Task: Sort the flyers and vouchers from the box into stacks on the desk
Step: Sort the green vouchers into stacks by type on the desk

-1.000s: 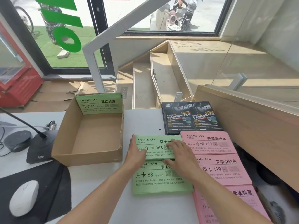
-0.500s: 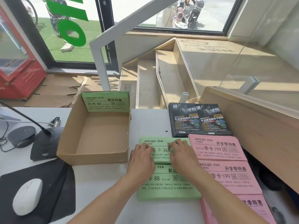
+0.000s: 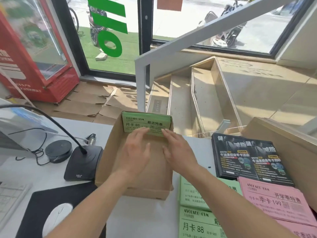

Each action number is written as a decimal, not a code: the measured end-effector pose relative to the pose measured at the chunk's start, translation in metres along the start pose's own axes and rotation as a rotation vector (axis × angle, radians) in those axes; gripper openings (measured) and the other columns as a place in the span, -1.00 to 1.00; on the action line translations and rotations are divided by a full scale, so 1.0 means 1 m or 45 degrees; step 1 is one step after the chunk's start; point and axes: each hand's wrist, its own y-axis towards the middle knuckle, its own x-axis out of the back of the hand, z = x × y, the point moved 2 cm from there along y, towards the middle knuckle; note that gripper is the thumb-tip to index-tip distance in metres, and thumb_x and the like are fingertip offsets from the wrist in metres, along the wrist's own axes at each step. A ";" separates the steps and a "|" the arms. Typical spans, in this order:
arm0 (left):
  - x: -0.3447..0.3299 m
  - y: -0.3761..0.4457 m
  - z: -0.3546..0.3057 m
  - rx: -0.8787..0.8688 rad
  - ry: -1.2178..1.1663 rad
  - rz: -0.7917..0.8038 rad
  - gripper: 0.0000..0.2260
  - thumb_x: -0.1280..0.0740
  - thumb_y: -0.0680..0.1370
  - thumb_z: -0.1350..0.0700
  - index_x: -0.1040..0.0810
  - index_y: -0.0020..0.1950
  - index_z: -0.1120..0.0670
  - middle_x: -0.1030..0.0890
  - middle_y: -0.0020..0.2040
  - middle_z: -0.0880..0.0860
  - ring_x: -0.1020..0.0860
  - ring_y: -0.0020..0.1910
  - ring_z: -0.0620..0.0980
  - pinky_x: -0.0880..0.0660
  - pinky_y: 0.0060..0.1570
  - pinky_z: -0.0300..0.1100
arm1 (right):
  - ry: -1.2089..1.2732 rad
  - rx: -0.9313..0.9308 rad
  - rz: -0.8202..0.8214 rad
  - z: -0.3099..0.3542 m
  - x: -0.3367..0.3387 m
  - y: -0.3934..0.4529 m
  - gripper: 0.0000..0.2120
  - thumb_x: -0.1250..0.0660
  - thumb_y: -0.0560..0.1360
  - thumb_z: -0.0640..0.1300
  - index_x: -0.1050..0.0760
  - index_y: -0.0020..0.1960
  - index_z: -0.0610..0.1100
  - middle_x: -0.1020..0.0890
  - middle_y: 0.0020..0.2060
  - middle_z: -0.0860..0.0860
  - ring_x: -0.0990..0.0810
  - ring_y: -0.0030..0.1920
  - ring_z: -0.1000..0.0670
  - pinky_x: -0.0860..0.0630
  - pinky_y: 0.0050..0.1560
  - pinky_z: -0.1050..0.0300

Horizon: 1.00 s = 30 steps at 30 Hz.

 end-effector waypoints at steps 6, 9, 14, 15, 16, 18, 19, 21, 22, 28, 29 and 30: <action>-0.008 0.042 0.056 0.077 0.269 0.236 -0.30 -0.36 0.58 0.11 -0.08 0.64 -0.06 0.00 0.65 -0.02 0.00 0.63 -0.02 -0.14 0.57 0.02 | -0.398 0.024 0.119 0.003 -0.035 0.083 -0.22 -0.22 0.59 -0.11 0.18 0.65 -0.05 0.11 0.63 0.04 0.15 0.62 -0.05 0.15 0.60 -0.01; -0.017 0.045 0.068 0.112 0.230 0.263 -0.27 -0.34 0.59 0.11 0.00 0.64 -0.10 0.09 0.66 -0.08 0.06 0.63 -0.05 -0.12 0.58 0.02 | -0.576 -0.007 0.176 -0.005 -0.044 0.104 -0.18 -0.19 0.58 -0.12 0.28 0.63 -0.09 0.20 0.62 0.01 0.25 0.61 -0.10 0.22 0.59 -0.08; -0.023 0.047 0.075 0.140 0.125 0.193 -0.30 -0.34 0.58 0.12 -0.06 0.63 -0.11 0.08 0.65 -0.12 -0.01 0.62 -0.07 -0.09 0.56 -0.10 | -0.649 0.025 0.118 -0.013 -0.055 0.101 -0.28 -0.13 0.60 -0.10 0.15 0.65 -0.10 0.08 0.63 0.02 0.16 0.62 -0.06 0.17 0.60 -0.03; -0.024 0.048 0.076 0.152 0.121 0.188 -0.30 -0.34 0.58 0.14 -0.07 0.63 -0.10 0.07 0.65 -0.11 -0.02 0.61 -0.07 -0.11 0.56 -0.09 | -0.616 0.043 0.058 -0.014 -0.055 0.099 -0.29 -0.17 0.58 -0.14 0.06 0.65 -0.08 -0.04 0.63 0.02 0.05 0.62 -0.06 0.12 0.60 0.01; -0.025 0.048 0.077 0.173 0.122 0.188 -0.30 -0.34 0.57 0.15 -0.08 0.63 -0.09 0.05 0.65 -0.09 -0.03 0.61 -0.05 -0.14 0.56 -0.05 | -0.600 0.067 -0.011 -0.015 -0.054 0.099 -0.30 -0.21 0.55 -0.18 -0.04 0.64 -0.07 -0.20 0.59 0.02 -0.11 0.59 -0.07 0.01 0.59 0.02; -0.026 0.050 0.078 0.225 0.134 0.185 -0.31 -0.34 0.56 0.18 -0.11 0.62 -0.07 0.01 0.64 -0.06 -0.06 0.61 -0.04 -0.18 0.55 -0.03 | -0.622 0.112 -0.116 -0.017 -0.056 0.099 -0.27 -0.30 0.45 -0.28 -0.20 0.59 -0.06 -0.52 0.33 0.02 -0.46 0.32 -0.11 -0.30 0.46 0.01; -0.025 0.051 0.078 0.242 0.144 0.170 -0.33 -0.34 0.56 0.20 -0.15 0.61 -0.05 -0.03 0.63 -0.05 -0.09 0.59 -0.03 -0.20 0.54 -0.05 | -0.635 0.134 -0.141 -0.018 -0.058 0.099 -0.26 -0.32 0.41 -0.32 -0.25 0.56 -0.07 -0.57 0.16 0.02 -0.51 0.15 -0.10 -0.39 0.34 0.01; -0.022 0.052 0.078 0.259 0.173 0.105 -0.36 -0.36 0.53 0.24 -0.23 0.57 -0.02 -0.14 0.60 -0.03 -0.17 0.55 -0.01 -0.24 0.51 -0.05 | -0.650 0.152 -0.069 -0.018 -0.060 0.097 -0.30 -0.31 0.41 -0.31 -0.30 0.52 -0.03 -0.55 0.04 0.04 -0.51 0.03 -0.09 -0.43 0.19 0.04; -0.020 0.053 0.079 0.264 0.195 0.061 -0.38 -0.36 0.51 0.26 -0.27 0.54 -0.01 -0.20 0.57 -0.01 -0.21 0.53 0.01 -0.26 0.50 -0.04 | -0.655 0.144 -0.005 -0.019 -0.060 0.096 -0.36 -0.29 0.44 -0.28 -0.34 0.49 0.00 -0.54 0.06 0.04 -0.51 0.05 -0.08 -0.43 0.13 0.04; -0.019 0.056 0.087 0.186 0.409 -0.041 -0.39 -0.39 0.47 0.31 -0.39 0.50 -0.01 -0.30 0.55 0.04 -0.11 0.59 0.05 -0.16 0.53 0.00 | -0.708 0.133 0.159 -0.016 -0.060 0.096 -0.54 -0.19 0.47 -0.25 -0.44 0.33 0.04 -0.57 0.06 0.06 -0.53 0.10 -0.05 -0.37 -0.03 0.03; -0.021 0.056 0.089 0.183 0.409 -0.008 -0.43 -0.39 0.49 0.29 -0.43 0.47 0.00 -0.35 0.54 0.04 -0.11 0.60 0.05 -0.15 0.54 0.01 | -0.693 0.135 0.164 -0.017 -0.059 0.097 -0.53 -0.19 0.47 -0.26 -0.44 0.33 0.05 -0.57 0.04 0.06 -0.53 0.09 -0.06 -0.36 -0.05 0.03; -0.023 0.055 0.090 0.192 0.398 0.023 -0.49 -0.39 0.50 0.27 -0.47 0.44 0.02 -0.41 0.50 0.04 -0.14 0.59 0.06 -0.16 0.55 0.02 | -0.672 0.136 0.144 -0.018 -0.058 0.097 -0.51 -0.19 0.46 -0.26 -0.44 0.34 0.07 -0.58 0.04 0.07 -0.53 0.08 -0.06 -0.35 -0.05 0.03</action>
